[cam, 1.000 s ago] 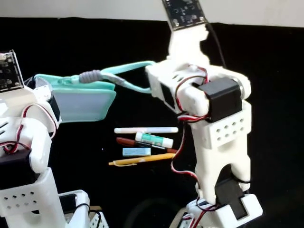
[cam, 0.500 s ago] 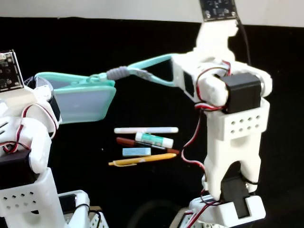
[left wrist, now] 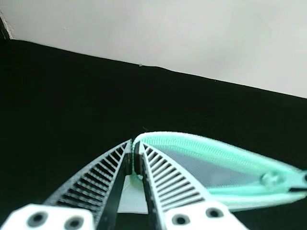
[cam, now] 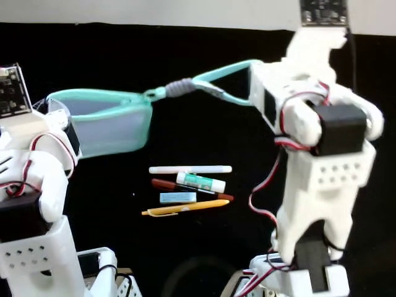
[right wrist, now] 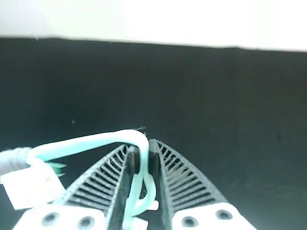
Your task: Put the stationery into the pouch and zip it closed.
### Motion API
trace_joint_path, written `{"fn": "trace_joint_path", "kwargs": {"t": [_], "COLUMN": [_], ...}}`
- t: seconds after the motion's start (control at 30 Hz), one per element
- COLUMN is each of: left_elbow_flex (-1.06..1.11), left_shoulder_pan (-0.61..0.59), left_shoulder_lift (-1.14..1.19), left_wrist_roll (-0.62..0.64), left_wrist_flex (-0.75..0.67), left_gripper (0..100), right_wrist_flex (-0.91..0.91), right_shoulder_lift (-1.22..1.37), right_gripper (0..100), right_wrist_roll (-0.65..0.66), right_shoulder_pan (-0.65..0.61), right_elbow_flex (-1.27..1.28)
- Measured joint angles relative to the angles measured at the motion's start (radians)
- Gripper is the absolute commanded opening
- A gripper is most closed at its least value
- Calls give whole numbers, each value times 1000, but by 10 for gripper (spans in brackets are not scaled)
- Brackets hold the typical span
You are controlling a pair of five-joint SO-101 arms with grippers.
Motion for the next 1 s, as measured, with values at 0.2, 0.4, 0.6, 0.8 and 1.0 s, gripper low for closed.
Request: {"fn": "trace_joint_path", "kwargs": {"t": [0.2,0.4,0.6,0.8,1.0], "left_elbow_flex": [0,52,100,100,100], "left_shoulder_pan": [0,0,0,0,0], "left_shoulder_lift": [0,0,-6,-6,-6], "left_wrist_roll": [11,11,11,11,9], "left_wrist_flex": [-2,-9,-32,-32,-32], "left_gripper": [6,6,6,6,6], "right_wrist_flex": [-5,-5,-6,-46,-74], "right_shoulder_lift": [-38,-38,-41,-41,-41], "right_gripper": [9,8,8,8,8], "right_wrist_roll": [0,0,0,0,-9], "right_shoulder_pan": [2,2,2,12,12], "right_elbow_flex": [0,2,54,143,187]}}
